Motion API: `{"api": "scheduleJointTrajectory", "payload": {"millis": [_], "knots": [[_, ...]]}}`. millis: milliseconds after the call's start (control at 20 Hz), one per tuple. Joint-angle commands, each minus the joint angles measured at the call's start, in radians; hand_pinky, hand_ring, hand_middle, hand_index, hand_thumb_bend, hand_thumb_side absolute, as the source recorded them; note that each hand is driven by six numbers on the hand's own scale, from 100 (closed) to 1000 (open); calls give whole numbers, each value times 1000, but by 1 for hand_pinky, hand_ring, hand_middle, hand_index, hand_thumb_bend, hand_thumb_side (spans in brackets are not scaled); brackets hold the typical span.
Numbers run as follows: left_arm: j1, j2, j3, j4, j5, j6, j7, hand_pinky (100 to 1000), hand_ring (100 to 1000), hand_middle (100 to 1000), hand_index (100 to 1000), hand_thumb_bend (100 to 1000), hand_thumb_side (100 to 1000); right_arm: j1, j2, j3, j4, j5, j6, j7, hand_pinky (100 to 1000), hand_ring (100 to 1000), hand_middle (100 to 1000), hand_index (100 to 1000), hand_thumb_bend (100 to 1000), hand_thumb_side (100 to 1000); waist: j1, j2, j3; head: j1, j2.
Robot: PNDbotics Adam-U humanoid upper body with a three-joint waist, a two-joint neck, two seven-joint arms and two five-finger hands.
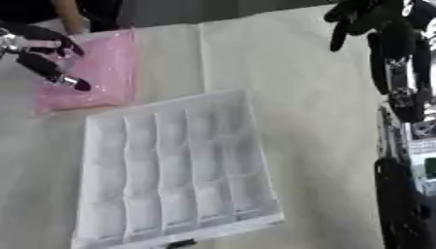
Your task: Pick up objects on the table and place them in the box.
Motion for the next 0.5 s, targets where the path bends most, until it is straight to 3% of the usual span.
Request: {"api": "scheduleJointTrajectory", "payload": {"millis": [50,500], "knots": [[-31,15,-1,-1,-8,-104,-91,773,856,920,961,865,847,-19,-17,-4,-13,-4,-3,2,330,599,804,586,100,621,-3,-12,-1,-11,0],[-13,-6,-15,12,4,-129,-69,758,843,919,950,835,841,-27,-15,-3,-14,-5,-4,2,332,600,804,587,100,623,-2,-9,-7,-11,0]]}}
